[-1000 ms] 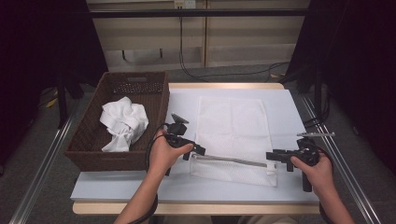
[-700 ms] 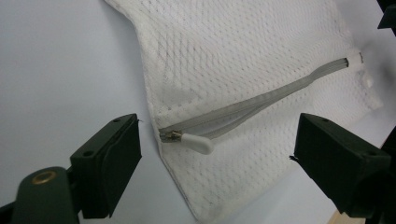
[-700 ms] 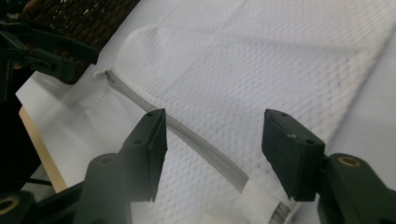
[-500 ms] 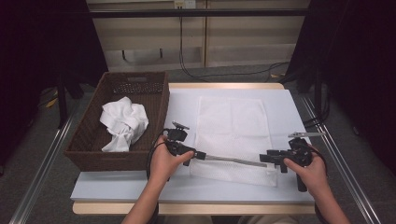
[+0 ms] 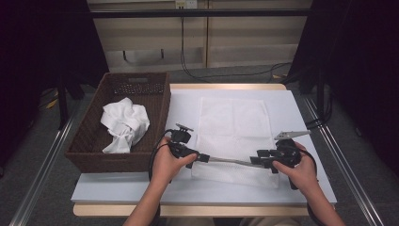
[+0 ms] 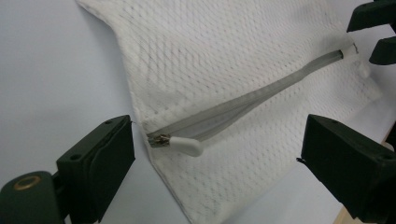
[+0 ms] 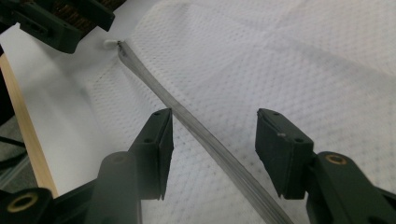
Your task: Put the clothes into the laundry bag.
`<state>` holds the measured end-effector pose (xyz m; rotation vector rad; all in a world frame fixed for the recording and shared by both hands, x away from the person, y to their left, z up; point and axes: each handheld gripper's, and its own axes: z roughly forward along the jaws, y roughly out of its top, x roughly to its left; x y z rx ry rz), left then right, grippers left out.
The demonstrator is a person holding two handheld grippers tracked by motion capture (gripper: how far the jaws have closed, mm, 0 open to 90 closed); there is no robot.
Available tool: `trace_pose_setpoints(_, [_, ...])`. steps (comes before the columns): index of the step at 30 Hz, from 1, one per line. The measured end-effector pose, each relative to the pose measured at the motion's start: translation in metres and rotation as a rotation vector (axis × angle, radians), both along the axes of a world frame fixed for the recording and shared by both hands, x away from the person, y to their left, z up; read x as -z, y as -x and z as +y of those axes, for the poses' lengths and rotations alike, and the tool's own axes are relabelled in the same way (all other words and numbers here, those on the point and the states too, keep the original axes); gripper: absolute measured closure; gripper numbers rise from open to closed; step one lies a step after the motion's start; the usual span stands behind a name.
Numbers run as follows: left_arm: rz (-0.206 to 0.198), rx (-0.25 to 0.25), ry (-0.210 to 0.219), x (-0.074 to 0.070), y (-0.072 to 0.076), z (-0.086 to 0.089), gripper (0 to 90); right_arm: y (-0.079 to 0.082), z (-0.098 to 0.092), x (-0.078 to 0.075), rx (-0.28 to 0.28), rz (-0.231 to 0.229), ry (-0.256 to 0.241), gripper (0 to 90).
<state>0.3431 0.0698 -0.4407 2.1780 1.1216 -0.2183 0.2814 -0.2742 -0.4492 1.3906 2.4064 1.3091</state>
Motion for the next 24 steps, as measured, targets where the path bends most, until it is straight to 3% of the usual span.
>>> trace_pose_setpoints(4, [-0.001,0.015,-0.005,0.001,0.001,-0.004,9.1,-0.003,0.011,0.000,-0.038,-0.023,0.017,49.9])
trace_pose_setpoints(11, [0.003,0.030,0.000,0.000,0.004,-0.006,9.1,-0.014,0.032,0.011,-0.110,-0.020,0.062,55.4])
trace_pose_setpoints(22, [-0.003,0.030,-0.012,0.001,0.007,-0.003,9.3,-0.023,0.055,0.022,-0.188,-0.045,0.107,54.5])
trace_pose_setpoints(24, [0.007,0.012,-0.006,0.002,0.010,-0.004,9.4,-0.026,0.058,0.026,-0.199,-0.040,0.133,53.5])
